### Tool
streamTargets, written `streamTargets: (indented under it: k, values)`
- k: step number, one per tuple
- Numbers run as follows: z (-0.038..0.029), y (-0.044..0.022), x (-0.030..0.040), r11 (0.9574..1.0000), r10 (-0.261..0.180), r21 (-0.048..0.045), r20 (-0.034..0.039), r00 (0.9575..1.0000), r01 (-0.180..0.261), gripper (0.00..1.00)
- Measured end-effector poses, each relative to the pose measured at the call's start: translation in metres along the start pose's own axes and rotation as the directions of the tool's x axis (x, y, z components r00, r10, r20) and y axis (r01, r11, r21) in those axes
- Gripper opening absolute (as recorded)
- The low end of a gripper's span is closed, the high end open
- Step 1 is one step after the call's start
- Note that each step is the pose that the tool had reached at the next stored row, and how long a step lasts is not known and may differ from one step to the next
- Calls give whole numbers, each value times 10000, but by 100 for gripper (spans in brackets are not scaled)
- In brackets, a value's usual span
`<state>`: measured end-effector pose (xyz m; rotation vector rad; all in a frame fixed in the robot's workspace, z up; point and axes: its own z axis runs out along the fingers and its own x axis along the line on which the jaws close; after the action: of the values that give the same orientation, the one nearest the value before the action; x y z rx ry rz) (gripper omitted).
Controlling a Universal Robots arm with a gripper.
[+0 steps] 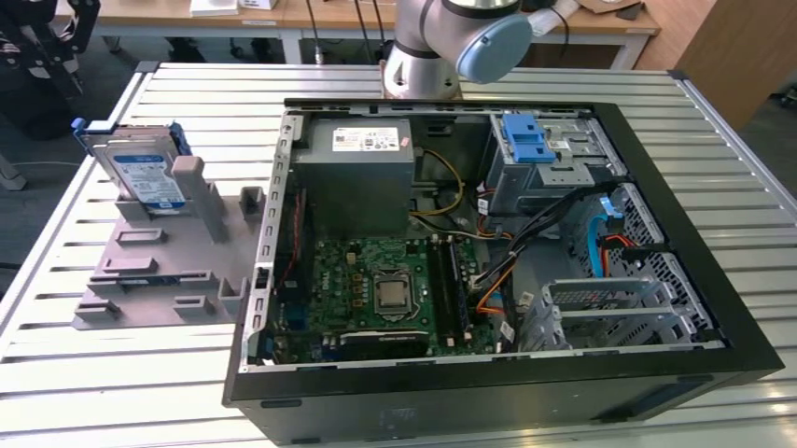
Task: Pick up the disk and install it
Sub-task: 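Pick up the disk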
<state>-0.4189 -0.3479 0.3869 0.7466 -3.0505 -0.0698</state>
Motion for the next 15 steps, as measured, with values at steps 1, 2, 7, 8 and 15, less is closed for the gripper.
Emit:
streamTargets:
  k: [1, 2, 7, 8, 15]
  values:
    - [1, -1, 0, 10000, -80, -1, -2, 10000, 80, 11]
    - [1, -2, 1, 9999, -159, -2, -6, 9999, 159, 11]
    - [1, -2, 1, 9999, -169, -2, -6, 9999, 169, 11]
    - [1, -2, 1, 9999, -171, -2, -6, 9999, 171, 11]
    - [0, -2, 1, 9995, -309, -4, -13, 9995, 309, 11]
